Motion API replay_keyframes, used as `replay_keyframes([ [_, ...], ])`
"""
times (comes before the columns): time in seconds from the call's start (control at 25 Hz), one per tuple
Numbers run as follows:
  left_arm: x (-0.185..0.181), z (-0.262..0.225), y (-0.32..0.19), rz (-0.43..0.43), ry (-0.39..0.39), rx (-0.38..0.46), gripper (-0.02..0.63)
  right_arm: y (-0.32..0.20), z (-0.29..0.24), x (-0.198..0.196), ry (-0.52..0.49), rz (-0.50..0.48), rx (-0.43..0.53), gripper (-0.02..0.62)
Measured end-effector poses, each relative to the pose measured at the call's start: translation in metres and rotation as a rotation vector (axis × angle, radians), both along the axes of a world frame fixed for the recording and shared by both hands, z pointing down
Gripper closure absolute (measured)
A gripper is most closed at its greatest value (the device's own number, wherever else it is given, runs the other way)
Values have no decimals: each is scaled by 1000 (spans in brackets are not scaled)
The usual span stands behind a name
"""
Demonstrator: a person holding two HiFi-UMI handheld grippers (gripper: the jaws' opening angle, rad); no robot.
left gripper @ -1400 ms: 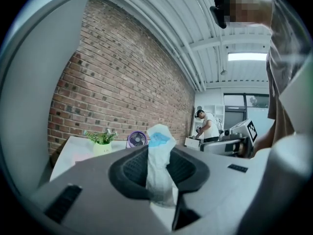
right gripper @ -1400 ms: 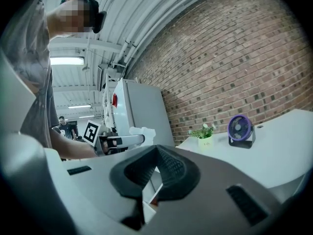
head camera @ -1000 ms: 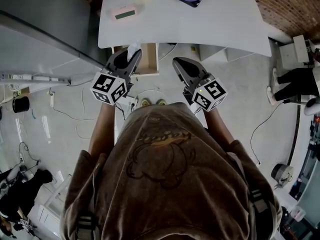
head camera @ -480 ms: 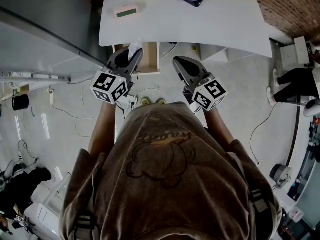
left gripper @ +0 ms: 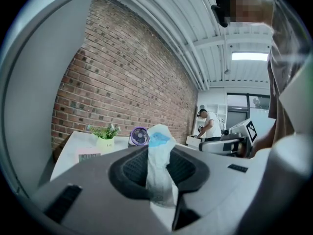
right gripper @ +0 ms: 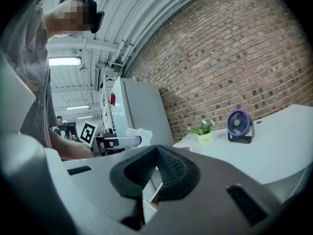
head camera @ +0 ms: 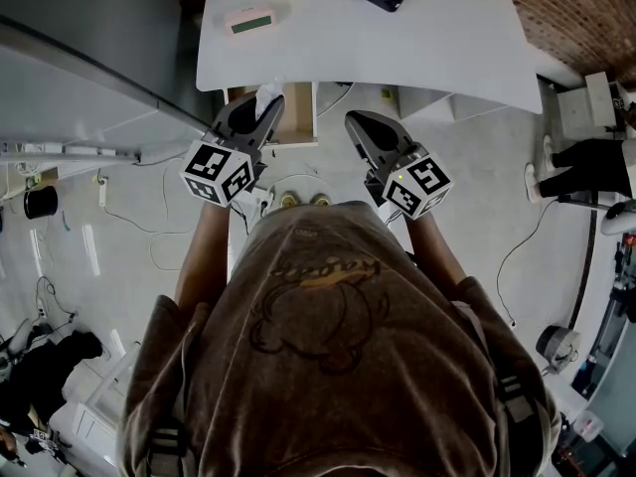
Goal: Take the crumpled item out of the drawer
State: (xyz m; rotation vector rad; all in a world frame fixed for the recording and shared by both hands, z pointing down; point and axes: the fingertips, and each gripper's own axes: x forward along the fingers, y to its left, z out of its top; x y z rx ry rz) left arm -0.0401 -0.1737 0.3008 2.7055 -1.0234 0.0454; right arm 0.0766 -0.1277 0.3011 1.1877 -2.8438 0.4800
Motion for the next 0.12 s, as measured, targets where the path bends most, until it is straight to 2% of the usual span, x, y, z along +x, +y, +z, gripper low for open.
replay_keyframes([
  [0.12,0,1,-2,1,2,-3,518,-3,1,1,-1,3,-2,598],
])
